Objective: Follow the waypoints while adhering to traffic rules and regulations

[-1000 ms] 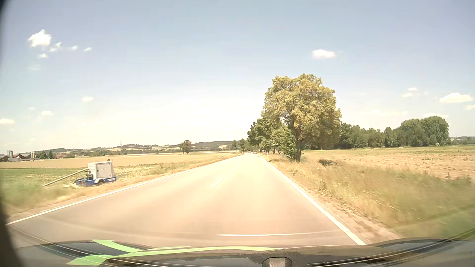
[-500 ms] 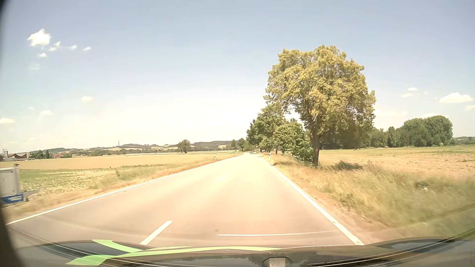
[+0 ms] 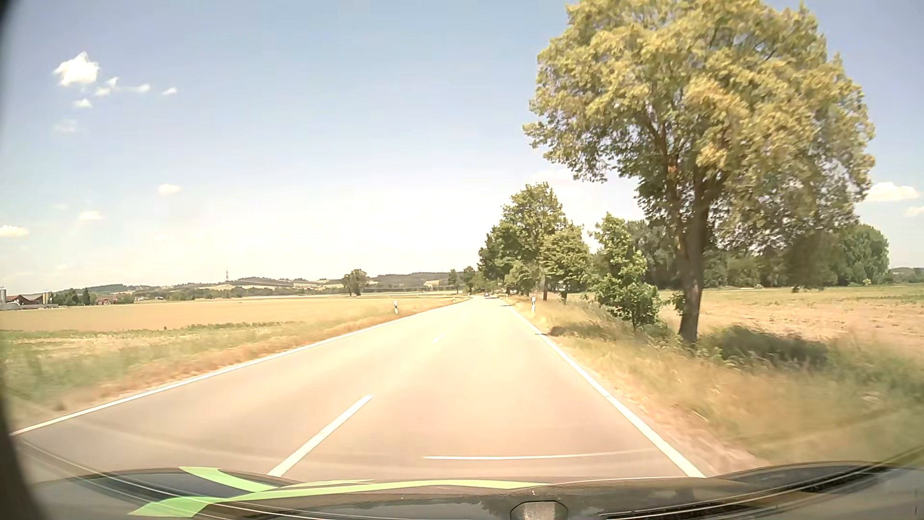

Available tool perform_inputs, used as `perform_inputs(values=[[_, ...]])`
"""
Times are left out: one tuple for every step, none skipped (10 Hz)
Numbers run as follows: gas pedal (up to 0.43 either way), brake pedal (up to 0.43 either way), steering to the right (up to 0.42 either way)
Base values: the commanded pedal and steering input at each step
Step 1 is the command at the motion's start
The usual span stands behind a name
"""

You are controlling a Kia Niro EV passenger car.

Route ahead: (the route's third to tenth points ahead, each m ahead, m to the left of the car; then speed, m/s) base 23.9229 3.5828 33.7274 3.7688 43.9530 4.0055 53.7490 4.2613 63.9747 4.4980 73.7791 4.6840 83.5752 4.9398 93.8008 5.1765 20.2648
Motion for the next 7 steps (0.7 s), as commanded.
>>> perform_inputs(values=[[0.260,0.000,-0.002],[0.260,0.000,-0.002],[0.248,0.000,-0.002],[0.240,0.000,-0.003],[0.240,0.000,-0.003],[0.228,0.000,-0.003],[0.228,0.000,-0.003]])
